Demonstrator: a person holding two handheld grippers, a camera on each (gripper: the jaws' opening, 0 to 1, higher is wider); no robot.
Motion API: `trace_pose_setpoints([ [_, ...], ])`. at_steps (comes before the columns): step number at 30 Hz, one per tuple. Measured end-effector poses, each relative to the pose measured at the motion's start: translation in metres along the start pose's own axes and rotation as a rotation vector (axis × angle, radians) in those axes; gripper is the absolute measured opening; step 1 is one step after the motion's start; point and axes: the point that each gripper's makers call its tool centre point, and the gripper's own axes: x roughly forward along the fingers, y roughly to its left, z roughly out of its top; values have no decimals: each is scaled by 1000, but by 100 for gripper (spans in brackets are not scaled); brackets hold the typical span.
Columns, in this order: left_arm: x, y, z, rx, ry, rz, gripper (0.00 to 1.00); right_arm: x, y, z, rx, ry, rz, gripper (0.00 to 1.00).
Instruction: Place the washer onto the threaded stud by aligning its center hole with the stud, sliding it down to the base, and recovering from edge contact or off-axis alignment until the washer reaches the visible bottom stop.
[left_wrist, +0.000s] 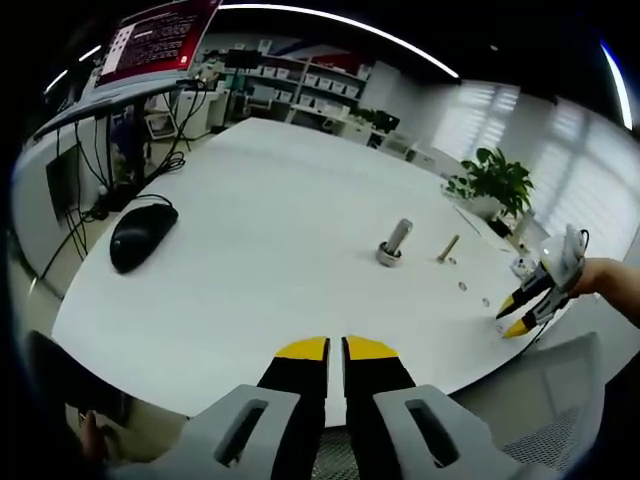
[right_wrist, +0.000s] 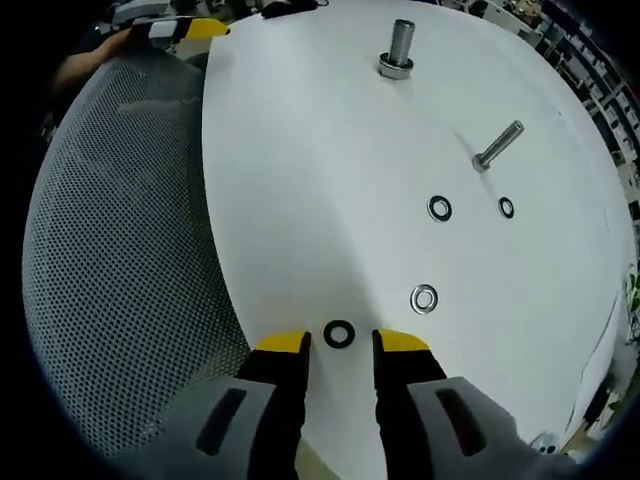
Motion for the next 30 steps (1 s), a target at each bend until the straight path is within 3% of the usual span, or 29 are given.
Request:
trace_pose_setpoints([
  [3, 0, 0, 0, 1, 1, 0, 2, 0, -1, 0, -22, -4, -7, 14],
  [12, -1, 0, 0, 1, -3, 0, 2, 0, -2, 0, 16, -44, -5, 13],
  [15, 0, 0, 1, 1, -3, -1, 2, -1, -2, 1, 82, -49, 16, 13],
  [17, -1, 0, 1, 2, -4, -1, 2, -2, -3, 2, 66, -52, 14, 13],
  [23, -1, 0, 1, 4, -4, 2, 2, -18, -9, 21, 60, -88, 12, 13],
  [30, -1, 0, 1, 3, -5, 1, 2, -43, -35, 49, 30, -137, -37, 13],
])
